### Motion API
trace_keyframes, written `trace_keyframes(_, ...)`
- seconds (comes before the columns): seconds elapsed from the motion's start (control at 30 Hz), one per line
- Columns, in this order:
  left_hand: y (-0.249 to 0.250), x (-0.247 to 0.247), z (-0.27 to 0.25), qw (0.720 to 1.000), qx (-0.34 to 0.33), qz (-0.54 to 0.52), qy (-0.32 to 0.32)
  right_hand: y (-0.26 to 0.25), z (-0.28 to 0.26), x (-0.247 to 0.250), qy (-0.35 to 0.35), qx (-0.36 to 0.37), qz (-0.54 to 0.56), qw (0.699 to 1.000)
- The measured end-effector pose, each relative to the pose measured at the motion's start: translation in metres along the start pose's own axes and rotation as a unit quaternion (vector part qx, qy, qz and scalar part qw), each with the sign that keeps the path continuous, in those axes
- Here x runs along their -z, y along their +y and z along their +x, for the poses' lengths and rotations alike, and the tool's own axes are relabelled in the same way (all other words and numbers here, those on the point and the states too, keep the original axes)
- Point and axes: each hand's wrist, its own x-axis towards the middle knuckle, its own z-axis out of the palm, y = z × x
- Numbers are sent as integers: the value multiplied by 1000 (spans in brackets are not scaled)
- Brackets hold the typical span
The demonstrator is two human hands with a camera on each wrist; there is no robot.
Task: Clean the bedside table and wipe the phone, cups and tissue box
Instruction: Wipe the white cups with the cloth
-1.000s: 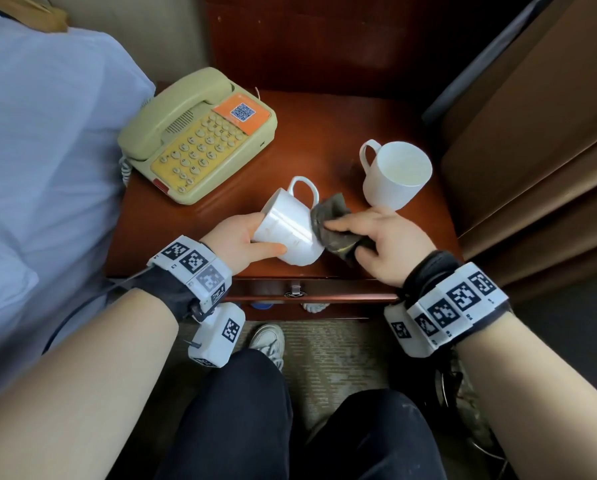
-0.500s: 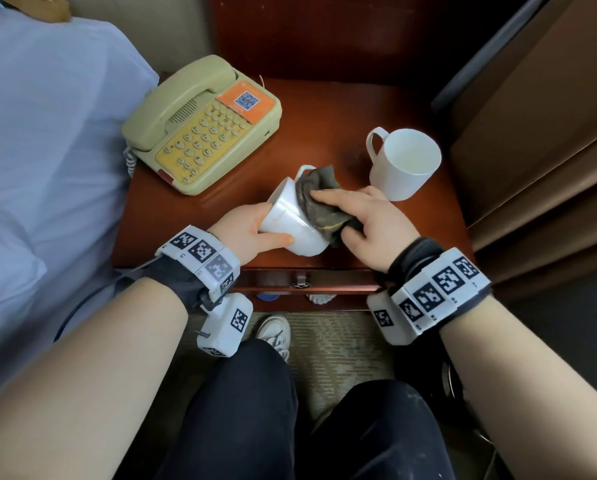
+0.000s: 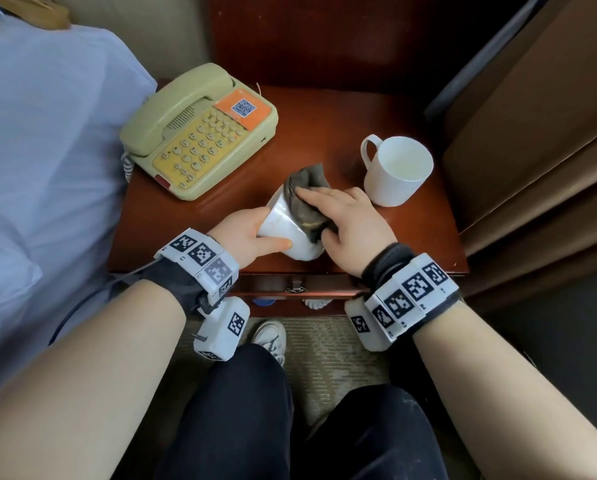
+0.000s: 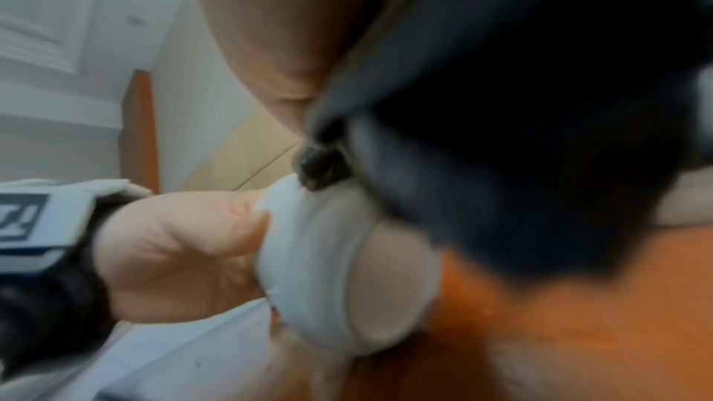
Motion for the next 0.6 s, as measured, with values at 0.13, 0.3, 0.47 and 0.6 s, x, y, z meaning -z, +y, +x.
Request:
trace_keyframes(0.13, 1, 0, 1, 999, 9, 36, -6, 19, -16, 4, 8, -3, 44, 999)
trace_keyframes(0.3, -1, 0, -1, 1000, 14, 16, 1, 30, -33, 16, -18, -85, 13, 996)
trace_keyframes(0.47, 0, -3, -1, 1000, 7, 21, 12, 4, -4, 12, 76, 14, 30, 997)
trace_keyframes(0.6, 0, -2, -2, 1000, 8, 18, 6, 6, 3, -7, 16, 45, 0, 999)
